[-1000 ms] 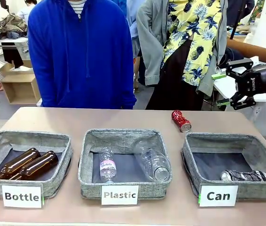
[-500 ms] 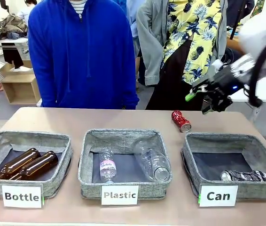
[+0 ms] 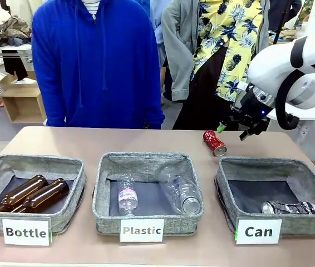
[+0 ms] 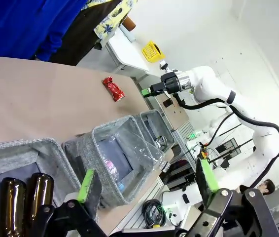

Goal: Sort the can waste into the basket.
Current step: Pick up the can waste from the table and place it in the right Fabric basket.

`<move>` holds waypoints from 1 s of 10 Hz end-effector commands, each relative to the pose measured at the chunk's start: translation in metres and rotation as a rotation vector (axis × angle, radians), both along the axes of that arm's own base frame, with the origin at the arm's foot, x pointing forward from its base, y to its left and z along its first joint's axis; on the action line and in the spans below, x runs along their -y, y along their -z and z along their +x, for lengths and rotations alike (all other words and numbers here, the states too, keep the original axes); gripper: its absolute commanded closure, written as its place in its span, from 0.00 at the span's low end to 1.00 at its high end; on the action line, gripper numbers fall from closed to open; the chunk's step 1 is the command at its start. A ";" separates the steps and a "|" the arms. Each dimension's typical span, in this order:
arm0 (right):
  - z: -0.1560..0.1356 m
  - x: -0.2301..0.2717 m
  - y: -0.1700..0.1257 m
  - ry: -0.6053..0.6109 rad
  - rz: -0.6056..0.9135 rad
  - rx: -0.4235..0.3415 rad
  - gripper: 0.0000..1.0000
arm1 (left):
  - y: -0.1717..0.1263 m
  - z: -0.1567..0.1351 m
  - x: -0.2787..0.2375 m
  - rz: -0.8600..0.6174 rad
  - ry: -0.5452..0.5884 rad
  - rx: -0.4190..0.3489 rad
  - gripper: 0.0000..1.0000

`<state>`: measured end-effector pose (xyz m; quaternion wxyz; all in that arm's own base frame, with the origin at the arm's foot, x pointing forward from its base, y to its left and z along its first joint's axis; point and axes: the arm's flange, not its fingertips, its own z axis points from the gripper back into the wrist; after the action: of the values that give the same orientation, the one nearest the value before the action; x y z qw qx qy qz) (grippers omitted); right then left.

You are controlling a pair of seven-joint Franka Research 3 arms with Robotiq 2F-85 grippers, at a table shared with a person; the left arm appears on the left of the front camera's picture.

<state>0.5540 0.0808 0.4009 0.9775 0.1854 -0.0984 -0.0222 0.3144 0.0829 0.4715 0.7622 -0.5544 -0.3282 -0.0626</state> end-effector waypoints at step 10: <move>0.118 -0.053 0.092 -0.321 -0.320 0.013 0.00 | -0.001 -0.004 0.001 -0.005 0.005 -0.001 0.00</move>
<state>0.6602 0.1271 0.3047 0.9812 0.0555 -0.0894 0.1616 0.3144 0.0830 0.4713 0.7622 -0.5547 -0.3279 -0.0624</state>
